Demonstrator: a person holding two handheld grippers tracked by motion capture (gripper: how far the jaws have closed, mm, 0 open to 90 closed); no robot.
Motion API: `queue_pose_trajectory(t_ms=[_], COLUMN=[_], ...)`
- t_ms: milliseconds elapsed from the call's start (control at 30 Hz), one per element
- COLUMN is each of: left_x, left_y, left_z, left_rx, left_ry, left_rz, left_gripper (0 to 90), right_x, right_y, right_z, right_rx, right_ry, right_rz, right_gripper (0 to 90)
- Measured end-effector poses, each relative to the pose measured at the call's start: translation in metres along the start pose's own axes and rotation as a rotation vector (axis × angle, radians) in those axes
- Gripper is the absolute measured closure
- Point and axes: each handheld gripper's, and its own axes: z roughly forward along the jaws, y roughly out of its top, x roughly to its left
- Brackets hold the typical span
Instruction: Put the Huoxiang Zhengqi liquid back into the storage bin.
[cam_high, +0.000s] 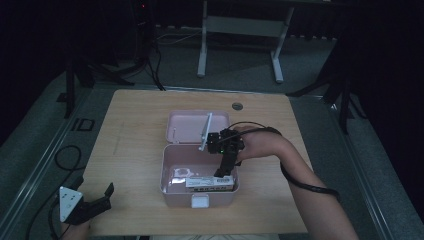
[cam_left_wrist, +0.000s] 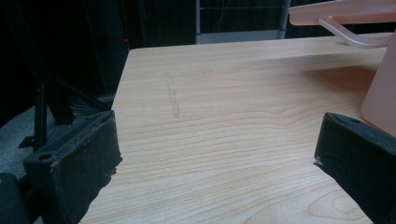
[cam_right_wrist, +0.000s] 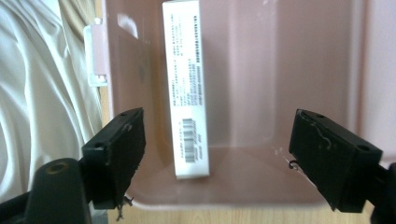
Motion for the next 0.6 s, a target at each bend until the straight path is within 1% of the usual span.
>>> queue_pose_trajectory(t_ms=[67, 167, 233, 300, 333, 433, 600], left_x=[0.000, 0.000, 0.000, 0.000, 0.000, 0.000, 0.000], left_y=[0.000, 0.000, 0.000, 0.000, 0.000, 0.000, 0.000], left_z=[0.000, 0.000, 0.000, 0.000, 0.000, 0.000, 0.000], left_rx=[0.000, 0.001, 0.001, 0.000, 0.000, -0.001, 0.000], left_ry=[0.000, 0.001, 0.001, 0.001, 0.002, 0.002, 0.001], left_rz=[-0.002, 0.000, 0.001, -0.002, -0.002, -0.004, -0.002], left_gripper=[0.2, 0.2, 0.2, 0.2, 0.2, 0.2, 0.2], right_x=[-0.002, -0.006, -0.010, -0.012, -0.014, -0.018, -0.026], right_y=[-0.007, -0.019, -0.028, -0.037, -0.042, -0.057, -0.085], right_z=[-0.008, -0.017, -0.022, -0.024, -0.025, -0.026, -0.018], right_rx=[-0.033, -0.065, -0.089, -0.116, -0.125, -0.142, -0.136], right_ry=[-0.004, -0.039, -0.053, -0.078, -0.081, -0.102, -0.131], right_rz=[0.006, 0.012, 0.031, 0.036, 0.047, 0.064, 0.107], right_gripper=[16.8, 15.1, 14.7, 14.2, 14.2, 14.2, 14.2])
